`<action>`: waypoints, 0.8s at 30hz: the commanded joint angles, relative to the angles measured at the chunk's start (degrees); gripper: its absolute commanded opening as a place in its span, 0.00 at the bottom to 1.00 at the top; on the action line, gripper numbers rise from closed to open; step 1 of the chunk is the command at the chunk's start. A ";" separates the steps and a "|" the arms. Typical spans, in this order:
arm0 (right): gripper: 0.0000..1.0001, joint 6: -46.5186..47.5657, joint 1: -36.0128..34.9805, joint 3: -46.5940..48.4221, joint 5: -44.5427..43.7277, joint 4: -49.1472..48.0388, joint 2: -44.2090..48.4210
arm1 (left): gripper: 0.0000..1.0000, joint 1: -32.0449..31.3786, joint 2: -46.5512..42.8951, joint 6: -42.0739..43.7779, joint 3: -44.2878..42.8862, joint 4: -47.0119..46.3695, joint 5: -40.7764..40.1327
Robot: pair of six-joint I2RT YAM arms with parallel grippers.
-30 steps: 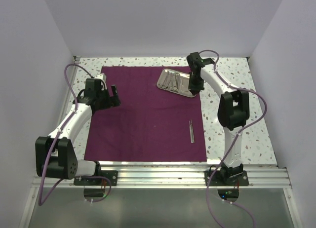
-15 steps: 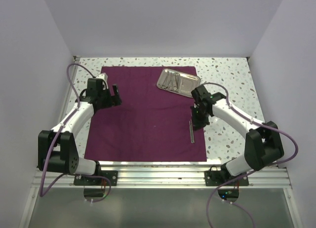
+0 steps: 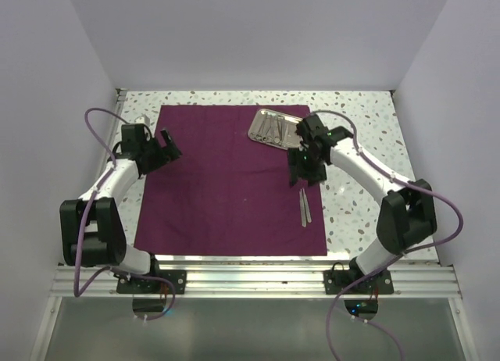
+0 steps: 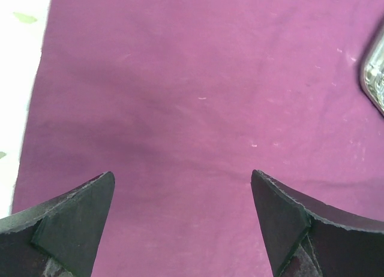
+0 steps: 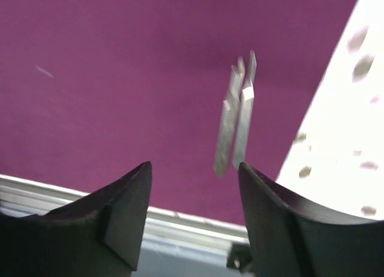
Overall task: Open and lay out the surgical kit
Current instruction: Place the medical item in the surgical kit, then pick up the medical item from the container.
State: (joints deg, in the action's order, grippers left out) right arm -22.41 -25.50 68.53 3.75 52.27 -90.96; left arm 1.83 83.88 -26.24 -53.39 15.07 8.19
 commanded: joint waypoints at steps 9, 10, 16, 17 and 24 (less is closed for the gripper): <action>0.66 1.59 2.63 42.06 -9.98 5.73 -21.51 | 1.00 1.34 -4.77 0.92 -4.00 3.82 -3.61; 0.63 1.15 3.25 45.17 -10.16 6.35 -24.33 | 0.99 1.43 -4.95 1.01 -4.18 5.13 -3.79; 0.54 -0.08 7.82 70.13 -10.34 9.95 -46.48 | 0.98 1.43 -9.25 0.66 -3.48 8.74 -3.53; 0.54 -0.35 8.27 72.77 -10.08 10.13 -48.50 | 0.98 1.43 -10.65 0.66 -3.13 9.27 -3.70; 0.48 -5.97 9.94 76.65 -6.47 1.35 -55.20 | 0.96 1.43 -13.82 1.37 -1.29 13.93 -8.00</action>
State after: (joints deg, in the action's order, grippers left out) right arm -25.26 -14.92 141.40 -4.75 57.87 -147.44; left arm 3.11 71.94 -26.11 -55.51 26.00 3.11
